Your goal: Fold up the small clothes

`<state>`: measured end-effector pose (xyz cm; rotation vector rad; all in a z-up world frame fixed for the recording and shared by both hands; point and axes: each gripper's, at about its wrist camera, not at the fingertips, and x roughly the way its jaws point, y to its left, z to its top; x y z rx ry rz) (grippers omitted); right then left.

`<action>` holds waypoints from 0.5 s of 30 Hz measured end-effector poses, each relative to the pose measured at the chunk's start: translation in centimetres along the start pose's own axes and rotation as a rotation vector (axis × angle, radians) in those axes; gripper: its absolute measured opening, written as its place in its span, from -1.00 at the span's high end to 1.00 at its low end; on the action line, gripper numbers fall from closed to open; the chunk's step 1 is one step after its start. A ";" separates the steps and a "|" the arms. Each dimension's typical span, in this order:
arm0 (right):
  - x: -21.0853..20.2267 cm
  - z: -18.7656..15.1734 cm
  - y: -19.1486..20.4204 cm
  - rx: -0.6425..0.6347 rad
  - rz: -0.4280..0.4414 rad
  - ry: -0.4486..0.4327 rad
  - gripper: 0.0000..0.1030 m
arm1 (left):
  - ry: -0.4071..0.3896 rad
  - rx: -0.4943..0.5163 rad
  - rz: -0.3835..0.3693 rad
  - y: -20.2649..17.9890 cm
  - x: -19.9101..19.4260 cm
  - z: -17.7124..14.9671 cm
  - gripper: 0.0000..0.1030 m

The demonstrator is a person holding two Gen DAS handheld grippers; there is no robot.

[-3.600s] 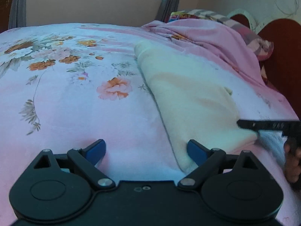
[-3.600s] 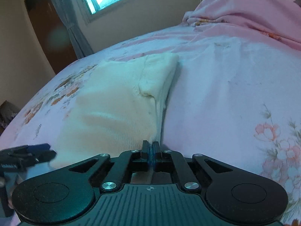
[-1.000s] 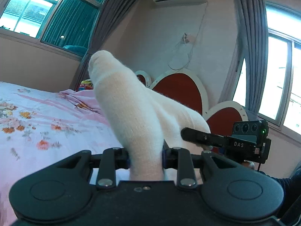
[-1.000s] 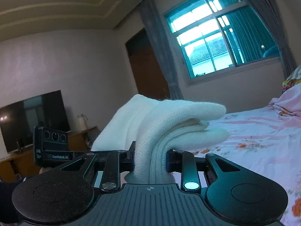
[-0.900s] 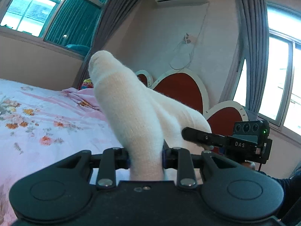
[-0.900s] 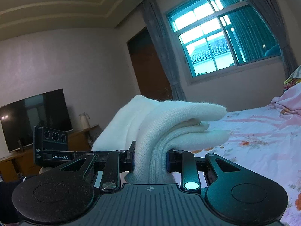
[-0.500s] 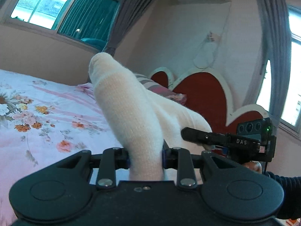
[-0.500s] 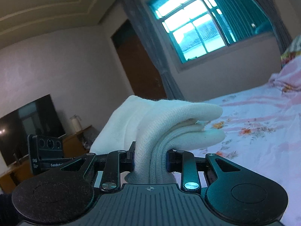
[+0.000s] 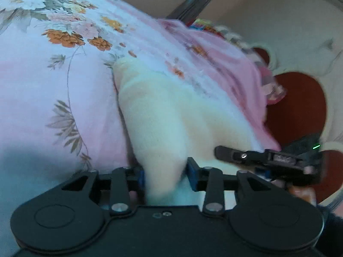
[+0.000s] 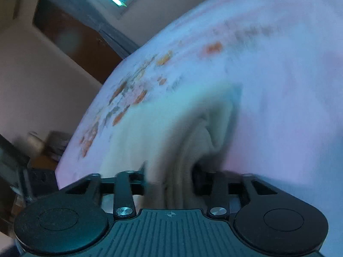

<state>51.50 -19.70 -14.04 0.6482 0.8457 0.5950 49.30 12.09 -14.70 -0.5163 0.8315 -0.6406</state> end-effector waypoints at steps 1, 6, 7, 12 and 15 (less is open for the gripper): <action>-0.9 -0.2 -0.8 0.038 0.025 -0.014 0.12 | 0.017 -0.021 -0.012 0.1 -0.7 -0.2 0.20; -8.5 -4.1 -2.6 0.084 0.107 -0.043 -0.25 | 0.096 0.002 -0.092 -0.3 -5.3 -4.1 -0.08; -9.1 -5.2 -2.9 0.095 0.119 -0.018 -0.24 | 0.104 -0.005 -0.099 -0.4 -5.7 -4.8 -0.06; -8.0 -7.6 -0.6 0.058 0.051 0.101 0.72 | 0.143 -0.068 -0.062 -1.4 -4.0 -5.0 0.63; -10.5 -7.7 0.9 0.050 0.047 0.069 0.74 | 0.140 -0.090 -0.093 -2.1 -5.1 -4.4 0.65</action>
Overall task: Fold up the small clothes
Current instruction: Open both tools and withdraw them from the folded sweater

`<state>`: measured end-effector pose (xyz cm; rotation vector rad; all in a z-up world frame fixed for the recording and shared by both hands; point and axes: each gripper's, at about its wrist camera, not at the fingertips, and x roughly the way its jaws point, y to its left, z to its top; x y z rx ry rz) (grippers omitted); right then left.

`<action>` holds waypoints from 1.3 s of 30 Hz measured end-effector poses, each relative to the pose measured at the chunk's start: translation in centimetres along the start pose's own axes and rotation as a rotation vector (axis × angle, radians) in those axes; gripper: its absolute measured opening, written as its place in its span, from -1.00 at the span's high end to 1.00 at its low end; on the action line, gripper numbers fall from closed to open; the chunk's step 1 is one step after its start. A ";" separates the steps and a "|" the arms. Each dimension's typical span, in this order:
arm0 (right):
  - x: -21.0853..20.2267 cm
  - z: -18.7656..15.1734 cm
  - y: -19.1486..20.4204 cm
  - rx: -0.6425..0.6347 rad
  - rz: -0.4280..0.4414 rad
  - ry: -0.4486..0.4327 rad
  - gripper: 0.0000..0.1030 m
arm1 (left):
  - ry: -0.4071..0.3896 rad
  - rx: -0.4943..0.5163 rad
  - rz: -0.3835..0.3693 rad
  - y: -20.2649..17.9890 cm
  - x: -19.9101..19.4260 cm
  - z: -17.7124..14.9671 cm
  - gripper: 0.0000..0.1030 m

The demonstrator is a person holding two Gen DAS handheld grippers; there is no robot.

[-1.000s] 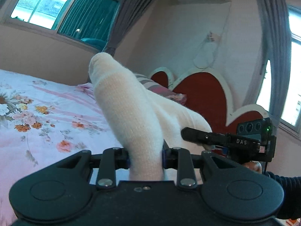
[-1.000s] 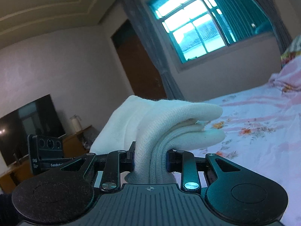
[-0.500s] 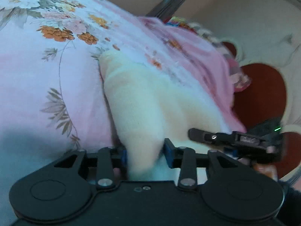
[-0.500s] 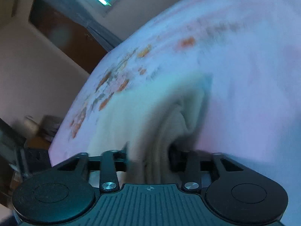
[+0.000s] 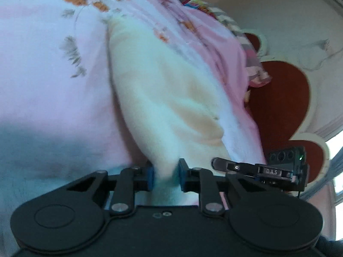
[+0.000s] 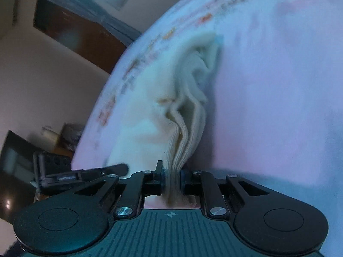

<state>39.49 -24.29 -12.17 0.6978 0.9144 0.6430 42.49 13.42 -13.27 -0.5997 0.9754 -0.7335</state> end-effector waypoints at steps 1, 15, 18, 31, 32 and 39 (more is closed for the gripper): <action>-1.6 -0.4 0.8 -0.006 0.031 -0.021 0.74 | 0.007 0.008 -0.020 -0.5 -0.7 -0.3 0.65; -6.3 -2.1 3.0 -0.196 -0.165 -0.233 0.56 | -0.203 0.130 0.204 -2.4 -5.1 -3.1 -0.18; -3.2 0.3 4.8 -0.309 -0.223 -0.231 0.56 | -0.212 0.163 0.297 -3.0 -1.4 -0.8 -0.24; -8.7 -8.3 9.1 -0.386 -0.368 -0.293 -0.50 | -0.315 0.376 0.674 -13.3 -6.0 -11.6 -0.85; -10.5 -10.2 10.3 -0.402 -0.363 -0.312 -0.53 | -0.334 0.363 0.691 -14.7 -6.8 -13.2 -0.85; -15.9 -21.2 17.1 -0.472 -0.409 -0.374 -0.73 | -0.442 0.373 0.762 -21.1 -11.6 -22.6 -0.97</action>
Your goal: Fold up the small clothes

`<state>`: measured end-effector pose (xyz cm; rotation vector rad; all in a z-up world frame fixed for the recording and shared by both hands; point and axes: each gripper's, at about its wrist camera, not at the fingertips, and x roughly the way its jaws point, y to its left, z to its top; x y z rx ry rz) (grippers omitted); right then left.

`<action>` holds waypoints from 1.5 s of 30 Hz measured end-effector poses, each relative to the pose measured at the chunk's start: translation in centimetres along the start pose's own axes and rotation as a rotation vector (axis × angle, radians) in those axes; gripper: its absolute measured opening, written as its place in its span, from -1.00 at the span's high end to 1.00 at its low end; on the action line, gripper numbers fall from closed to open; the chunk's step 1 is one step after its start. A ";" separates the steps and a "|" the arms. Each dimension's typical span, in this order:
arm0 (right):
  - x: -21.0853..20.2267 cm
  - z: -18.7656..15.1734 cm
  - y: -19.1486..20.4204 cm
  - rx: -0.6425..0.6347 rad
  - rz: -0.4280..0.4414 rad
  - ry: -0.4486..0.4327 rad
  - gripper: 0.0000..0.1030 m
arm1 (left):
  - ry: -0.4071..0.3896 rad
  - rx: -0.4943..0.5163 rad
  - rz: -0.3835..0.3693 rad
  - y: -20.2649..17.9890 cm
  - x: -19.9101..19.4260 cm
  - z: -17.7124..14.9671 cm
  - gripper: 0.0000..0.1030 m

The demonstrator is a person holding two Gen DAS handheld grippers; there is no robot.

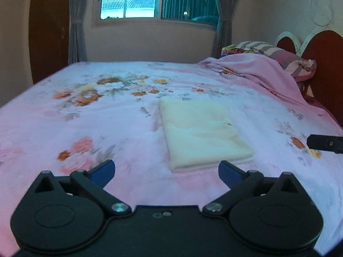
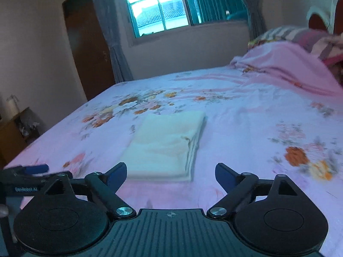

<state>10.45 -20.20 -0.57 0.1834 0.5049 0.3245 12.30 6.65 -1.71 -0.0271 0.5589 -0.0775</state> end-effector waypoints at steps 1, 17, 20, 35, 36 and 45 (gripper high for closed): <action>-1.6 -0.6 0.6 -0.007 -0.009 -0.017 -0.73 | -0.014 0.001 0.000 -0.2 -1.3 -0.2 -0.97; -8.6 -2.4 4.6 -0.072 -0.133 -0.130 -0.81 | -0.147 0.035 -0.026 -4.7 -9.2 -0.6 -0.98; -9.1 -2.6 4.8 -0.079 -0.136 -0.135 -0.81 | -0.150 0.025 -0.030 -4.7 -9.5 -0.8 -0.98; -9.5 -1.8 4.7 -0.088 -0.140 -0.150 -0.81 | -0.165 -0.004 -0.039 -4.2 -10.1 -1.0 -0.98; -9.5 -1.8 4.6 -0.087 -0.137 -0.149 -0.81 | -0.164 -0.003 -0.040 -4.1 -10.1 -1.0 -0.98; -9.2 -1.7 4.3 -0.083 -0.138 -0.147 -0.81 | -0.163 0.000 -0.046 -4.4 -10.0 -0.9 -0.98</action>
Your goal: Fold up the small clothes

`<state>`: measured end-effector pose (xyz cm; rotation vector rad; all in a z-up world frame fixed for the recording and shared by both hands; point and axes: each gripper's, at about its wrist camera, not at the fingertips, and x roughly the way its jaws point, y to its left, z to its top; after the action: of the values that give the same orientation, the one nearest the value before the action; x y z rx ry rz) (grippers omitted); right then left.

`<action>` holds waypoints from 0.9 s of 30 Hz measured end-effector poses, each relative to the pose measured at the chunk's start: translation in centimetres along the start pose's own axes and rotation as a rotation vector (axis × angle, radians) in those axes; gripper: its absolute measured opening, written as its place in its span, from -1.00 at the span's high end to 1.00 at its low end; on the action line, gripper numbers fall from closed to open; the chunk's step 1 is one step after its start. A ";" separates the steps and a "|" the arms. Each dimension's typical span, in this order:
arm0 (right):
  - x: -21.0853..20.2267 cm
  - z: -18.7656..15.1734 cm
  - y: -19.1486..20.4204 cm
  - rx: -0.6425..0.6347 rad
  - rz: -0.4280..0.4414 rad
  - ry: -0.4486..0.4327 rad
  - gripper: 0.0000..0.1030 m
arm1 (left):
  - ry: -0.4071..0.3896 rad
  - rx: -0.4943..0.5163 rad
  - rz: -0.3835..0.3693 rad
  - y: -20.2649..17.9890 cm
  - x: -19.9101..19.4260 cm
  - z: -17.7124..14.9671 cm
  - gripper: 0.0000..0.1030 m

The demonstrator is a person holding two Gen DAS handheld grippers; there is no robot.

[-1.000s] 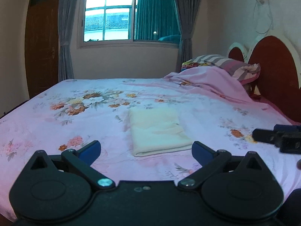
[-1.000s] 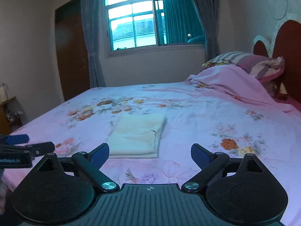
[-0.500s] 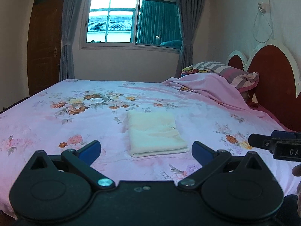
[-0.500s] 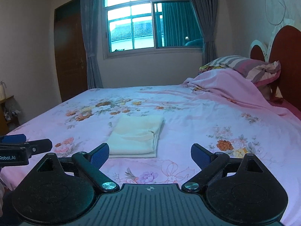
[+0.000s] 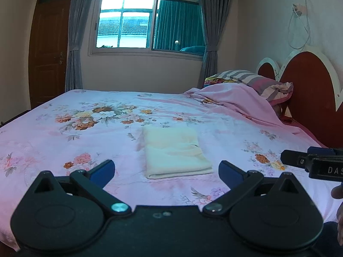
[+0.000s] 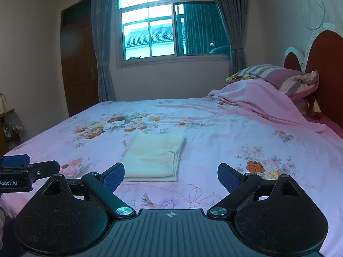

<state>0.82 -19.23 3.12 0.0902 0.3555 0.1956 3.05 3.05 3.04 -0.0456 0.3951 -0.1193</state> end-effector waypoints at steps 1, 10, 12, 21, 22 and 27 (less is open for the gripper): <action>0.0 0.0 0.0 0.000 0.000 -0.002 -0.81 | 0.000 0.000 -0.001 0.0 0.1 0.0 -0.98; -0.1 -0.1 -0.3 0.010 -0.009 -0.008 -0.81 | 0.005 0.013 -0.010 -0.2 0.4 0.1 -0.98; -0.1 -0.1 -0.2 0.013 -0.008 -0.007 -0.81 | 0.008 0.020 -0.009 -0.4 0.5 0.1 -0.98; -0.3 -0.1 0.0 0.013 -0.015 -0.012 -0.81 | 0.014 0.026 -0.015 -0.5 0.7 0.0 -0.98; -0.3 -0.1 0.0 0.013 -0.016 -0.013 -0.81 | 0.016 0.026 -0.017 -0.5 0.7 0.0 -0.98; -0.4 -0.2 0.2 0.015 -0.020 -0.009 -0.81 | 0.020 0.028 -0.018 -0.5 0.7 0.0 -0.98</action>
<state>0.38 -19.06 3.12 0.1022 0.3487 0.1732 3.65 2.49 2.80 -0.0204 0.4131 -0.1428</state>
